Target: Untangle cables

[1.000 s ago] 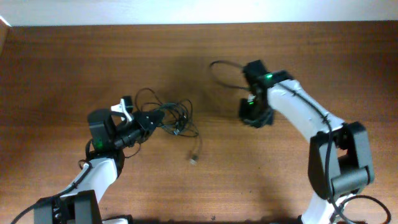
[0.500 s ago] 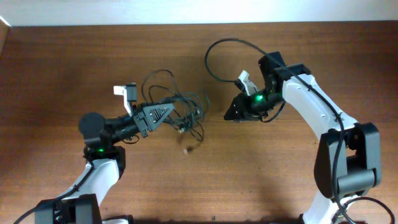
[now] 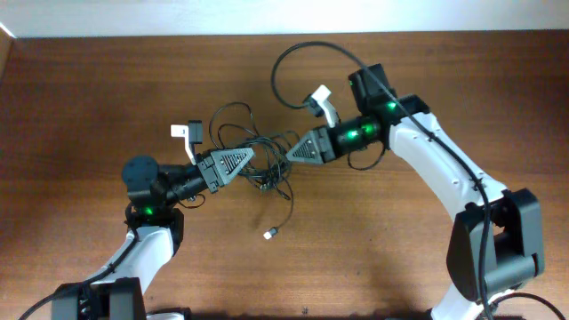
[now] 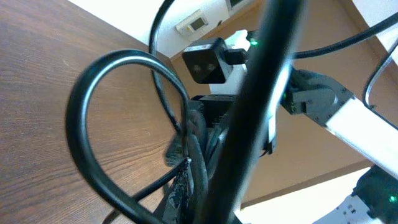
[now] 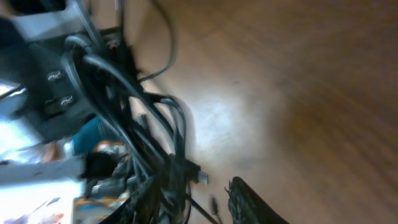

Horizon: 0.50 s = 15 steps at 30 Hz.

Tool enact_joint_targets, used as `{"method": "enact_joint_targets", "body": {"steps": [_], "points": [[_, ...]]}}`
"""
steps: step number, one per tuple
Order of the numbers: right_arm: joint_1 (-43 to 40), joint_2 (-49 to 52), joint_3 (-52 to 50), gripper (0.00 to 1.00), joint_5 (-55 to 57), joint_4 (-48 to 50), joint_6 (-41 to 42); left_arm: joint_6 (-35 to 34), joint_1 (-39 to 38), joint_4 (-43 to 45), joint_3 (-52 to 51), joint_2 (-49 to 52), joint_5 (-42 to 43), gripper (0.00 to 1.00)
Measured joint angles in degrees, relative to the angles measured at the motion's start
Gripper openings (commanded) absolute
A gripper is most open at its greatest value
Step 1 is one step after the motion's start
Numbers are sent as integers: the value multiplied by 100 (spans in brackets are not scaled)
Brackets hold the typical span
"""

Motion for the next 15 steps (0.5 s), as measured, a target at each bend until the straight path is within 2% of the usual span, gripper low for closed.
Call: {"method": "enact_joint_targets", "body": {"steps": [3, 6, 7, 9, 10, 13, 14, 15], "points": [[177, 0, 13, 33, 660, -9, 557, -50, -2, -20, 0, 0, -20, 0], [-42, -216, 271, 34, 1093, -1209, 570, -140, -7, -26, 0, 0, -98, 0], [-369, -649, 507, 40, 1731, -1895, 417, -304, -7, -72, 0, 0, -214, 0], [-745, -1303, 763, 44, 2371, -2308, 330, -791, -7, -280, 0, -2, -516, 0], [-951, -1716, 850, 49, 2588, -2463, 284, -977, -15, -262, -2, 4, -629, 0], [-1628, -2994, 999, 52, 2981, -3235, 221, -1749, -216, 743, -13, 9, -1128, 0], [-1860, -3224, 1003, 66, 3053, -3482, 203, -2013, -404, 1207, -11, 7, -1314, 0], [-1991, -3263, 1001, 67, 3086, -3663, 201, -2288, -638, 1537, -4, -7, -1499, 0]]}}
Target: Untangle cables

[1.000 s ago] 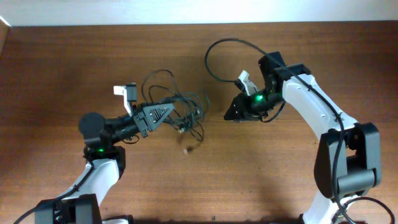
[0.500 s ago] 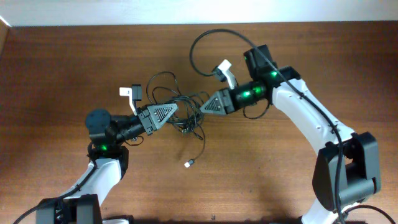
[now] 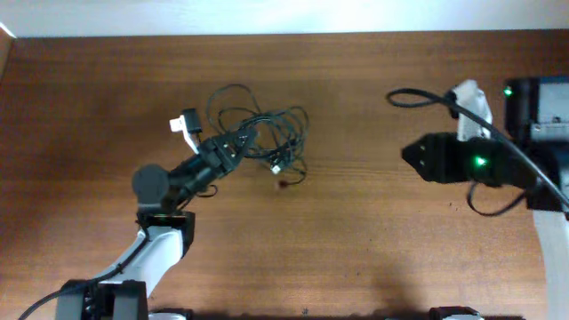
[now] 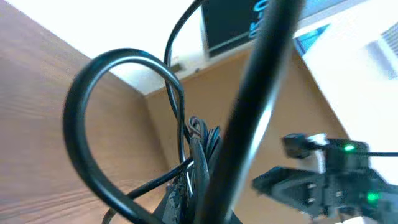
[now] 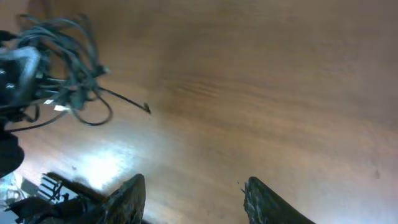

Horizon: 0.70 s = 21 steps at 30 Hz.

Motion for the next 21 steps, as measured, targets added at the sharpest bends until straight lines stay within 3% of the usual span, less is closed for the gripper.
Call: {"method": "enact_joint_targets", "body": {"steps": [2, 5, 8, 9, 11, 12, 14, 15, 18, 21], "points": [[-236, 31, -28, 67, 138, -328, 319, -280, -315, -72, 28, 2, -136, 0], [-295, 28, -426, 67, 911, -457, 1482, -566, -824, -426, 442, 2, -208, 0], [-299, 50, -1126, 70, 1344, -293, 2258, -138, -1309, -2474, 1596, -4, -280, 0], [-299, 50, -1305, 80, 1370, -98, 2306, 205, -1519, -3587, 2081, -2, -372, 0], [-299, 55, -1838, 81, 791, 728, 1963, 951, -1906, -5180, 2820, 15, -501, 0], [-304, 13, -2140, 78, 293, 1279, 1700, 1121, -1952, -5226, 2903, 13, -446, 0], [-310, 76, -2983, 59, -1005, 2232, 1117, 1368, -1875, -5243, 2949, 13, -127, 0], [-310, 107, -3294, 56, -1416, 2603, 1012, 1493, -1810, -5250, 2949, 13, 42, 0], [-310, 197, -4273, 55, -2900, 4199, 728, 2315, -1674, -5248, 2951, 13, 789, 0], [-317, 201, -4323, 55, -3886, 5541, 669, 2629, -1674, -5243, 2953, 13, 909, 0]]}}
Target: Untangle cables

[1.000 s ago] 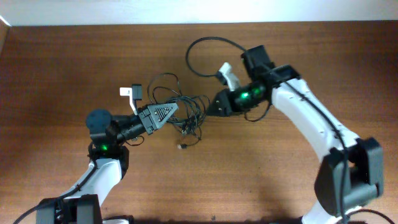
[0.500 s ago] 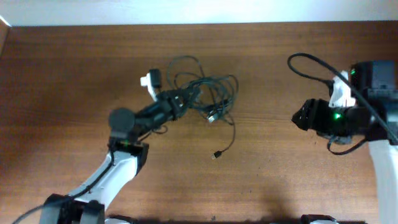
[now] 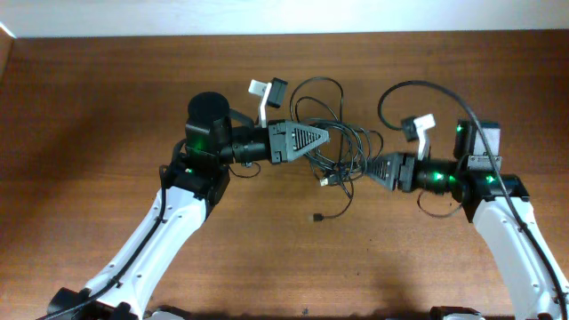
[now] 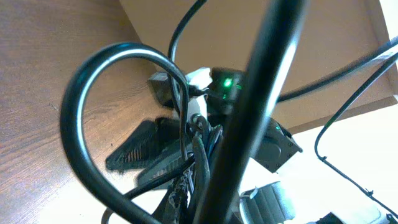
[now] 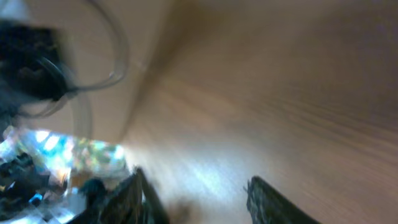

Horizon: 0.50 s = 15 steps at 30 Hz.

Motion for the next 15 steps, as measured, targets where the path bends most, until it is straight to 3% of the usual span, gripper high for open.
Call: {"method": "enact_joint_targets", "body": {"steps": [3, 15], "points": [[0, 0, 0, 52, -839, 782, 195, 111, 9, 0, 13, 15, 33, 0], [-13, 0, 0, 53, -1582, 949, 505, 339, 398, -295, 22, 393, 98, 0]]}}
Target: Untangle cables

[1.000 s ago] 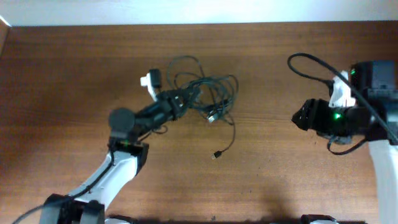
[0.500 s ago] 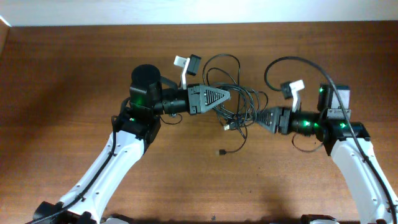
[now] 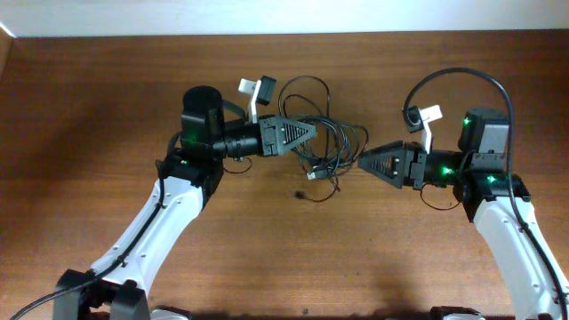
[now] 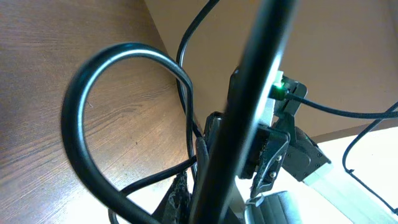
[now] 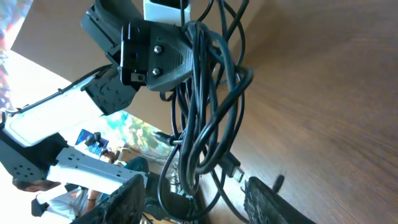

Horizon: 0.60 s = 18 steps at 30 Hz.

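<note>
A tangle of thin black cables [image 3: 327, 144] hangs above the middle of the brown table [image 3: 80, 231]. My left gripper [image 3: 307, 133] is shut on its left side. In the left wrist view, thick cable loops [image 4: 69, 118] fill the frame. My right gripper [image 3: 362, 161] points left at the tangle's right side and is open. In the right wrist view, its fingers [image 5: 132, 199] straddle the hanging strands [image 5: 202, 118] at the right gripper [image 5: 199, 202]. A USB plug [image 5: 235, 169] dangles between them, and the left gripper [image 5: 155, 53] holds the bundle above.
A loose plug end [image 3: 300, 194] dangles just below the tangle over the table. The white wall edge [image 3: 284, 18] runs along the far side. Both arms reach inward from the front corners, and the right arm's own cable [image 3: 453, 84] loops above it.
My right gripper has come slightly left to the tangle, and hanging strands now lie between its open fingers. The left gripper, still shut on the bundle, has shifted a little left.
Both grippers met at the tangle left of centre. Then the right arm was far off at the right, open, while the left held the tangle at the back left. Then the left had the bundle at the middle, and the right stood open beside it, now straddling strands.
</note>
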Tool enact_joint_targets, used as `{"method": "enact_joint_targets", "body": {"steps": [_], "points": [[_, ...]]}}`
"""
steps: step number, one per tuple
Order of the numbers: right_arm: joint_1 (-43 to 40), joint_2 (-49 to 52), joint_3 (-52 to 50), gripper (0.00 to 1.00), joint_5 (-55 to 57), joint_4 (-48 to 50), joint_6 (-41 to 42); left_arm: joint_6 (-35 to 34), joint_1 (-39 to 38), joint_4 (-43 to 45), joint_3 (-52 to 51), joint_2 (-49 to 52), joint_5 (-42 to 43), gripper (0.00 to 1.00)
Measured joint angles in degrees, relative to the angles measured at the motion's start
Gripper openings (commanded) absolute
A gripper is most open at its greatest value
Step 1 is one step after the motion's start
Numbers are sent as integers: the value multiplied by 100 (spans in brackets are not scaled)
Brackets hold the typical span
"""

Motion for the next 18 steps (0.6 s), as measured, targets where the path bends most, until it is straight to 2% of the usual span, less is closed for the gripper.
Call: {"method": "enact_joint_targets", "body": {"steps": [5, 9, 13, 18], "points": [[-87, 0, 0, 51, 636, 0, 186, 74, -9, -2, 0, 0, 155, 0], [-1198, 0, 0, 56, 754, -74, 391, 74, 105, -4, 0, 0, 317, 0], [-699, 0, 0, 61, 748, -131, 446, 74, -42, -2, 0, 0, 389, 0], [-59, 0, 0, 62, 793, -111, 457, 74, -111, -4, 0, 0, 391, 0]]}}
